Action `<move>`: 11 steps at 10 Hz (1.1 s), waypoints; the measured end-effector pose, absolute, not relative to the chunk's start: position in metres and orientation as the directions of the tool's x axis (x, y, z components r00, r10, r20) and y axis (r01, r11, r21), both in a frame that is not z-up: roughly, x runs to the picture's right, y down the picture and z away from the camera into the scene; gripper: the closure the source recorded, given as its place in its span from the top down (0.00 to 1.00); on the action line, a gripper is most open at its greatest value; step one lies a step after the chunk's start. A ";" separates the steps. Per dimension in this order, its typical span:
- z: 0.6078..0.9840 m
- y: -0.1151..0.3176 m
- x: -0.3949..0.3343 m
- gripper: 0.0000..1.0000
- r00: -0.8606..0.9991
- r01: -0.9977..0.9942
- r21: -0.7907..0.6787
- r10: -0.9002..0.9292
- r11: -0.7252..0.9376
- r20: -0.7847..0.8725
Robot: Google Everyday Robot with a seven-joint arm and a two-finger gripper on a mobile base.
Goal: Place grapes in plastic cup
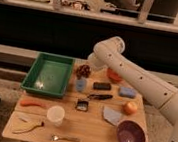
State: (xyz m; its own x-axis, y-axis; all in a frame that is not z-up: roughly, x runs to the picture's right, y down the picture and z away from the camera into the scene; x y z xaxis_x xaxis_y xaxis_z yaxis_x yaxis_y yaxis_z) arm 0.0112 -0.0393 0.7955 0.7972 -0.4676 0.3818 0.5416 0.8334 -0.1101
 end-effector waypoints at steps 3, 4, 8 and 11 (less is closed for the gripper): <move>0.799 -0.038 0.012 0.03 0.798 0.542 -0.113 -0.468 0.833 0.380; 0.800 -0.037 0.010 0.03 0.796 0.544 -0.113 -0.469 0.832 0.383; 0.804 -0.036 0.008 0.03 0.797 0.544 -0.120 -0.467 0.831 0.382; 0.805 -0.033 0.011 0.03 0.801 0.542 -0.130 -0.463 0.830 0.380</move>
State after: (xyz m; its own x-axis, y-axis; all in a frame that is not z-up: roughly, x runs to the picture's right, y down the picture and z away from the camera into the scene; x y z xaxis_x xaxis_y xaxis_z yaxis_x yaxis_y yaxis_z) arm 0.0108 -0.0329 0.8050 0.8008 -0.4632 0.3796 0.5419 0.8303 -0.1301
